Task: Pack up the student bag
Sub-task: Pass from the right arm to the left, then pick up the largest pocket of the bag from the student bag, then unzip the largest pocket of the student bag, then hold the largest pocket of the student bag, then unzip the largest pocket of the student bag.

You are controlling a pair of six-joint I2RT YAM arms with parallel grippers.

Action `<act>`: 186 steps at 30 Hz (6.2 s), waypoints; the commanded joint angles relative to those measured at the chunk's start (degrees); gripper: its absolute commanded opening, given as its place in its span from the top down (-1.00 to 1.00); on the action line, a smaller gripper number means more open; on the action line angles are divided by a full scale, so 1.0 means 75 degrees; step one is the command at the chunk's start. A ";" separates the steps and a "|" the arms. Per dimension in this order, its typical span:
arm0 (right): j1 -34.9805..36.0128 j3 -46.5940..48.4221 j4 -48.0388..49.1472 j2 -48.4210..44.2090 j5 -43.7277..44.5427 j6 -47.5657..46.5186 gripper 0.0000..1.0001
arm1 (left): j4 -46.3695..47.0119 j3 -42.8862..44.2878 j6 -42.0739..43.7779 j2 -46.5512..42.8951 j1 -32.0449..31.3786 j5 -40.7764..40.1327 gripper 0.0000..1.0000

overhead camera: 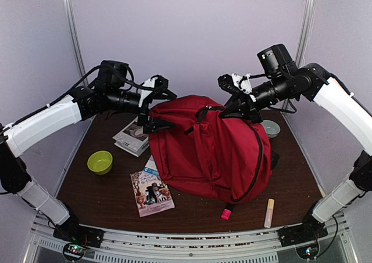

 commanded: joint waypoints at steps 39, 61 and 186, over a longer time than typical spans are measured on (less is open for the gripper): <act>0.0111 -0.2836 0.7100 -0.2604 0.3641 0.6862 0.17 | 0.2463 0.0231 -0.4505 -0.0010 -0.0403 -0.3099 1.00; 0.1613 -0.2131 0.6549 0.0003 0.5019 0.8764 0.30 | 0.3078 -0.0238 -0.5114 -0.0311 -0.0577 -0.3280 1.00; -0.1749 -0.3452 0.5057 -0.1682 0.1207 0.7596 1.00 | 0.2200 0.1070 -0.3291 0.1288 -0.0993 -0.2222 1.00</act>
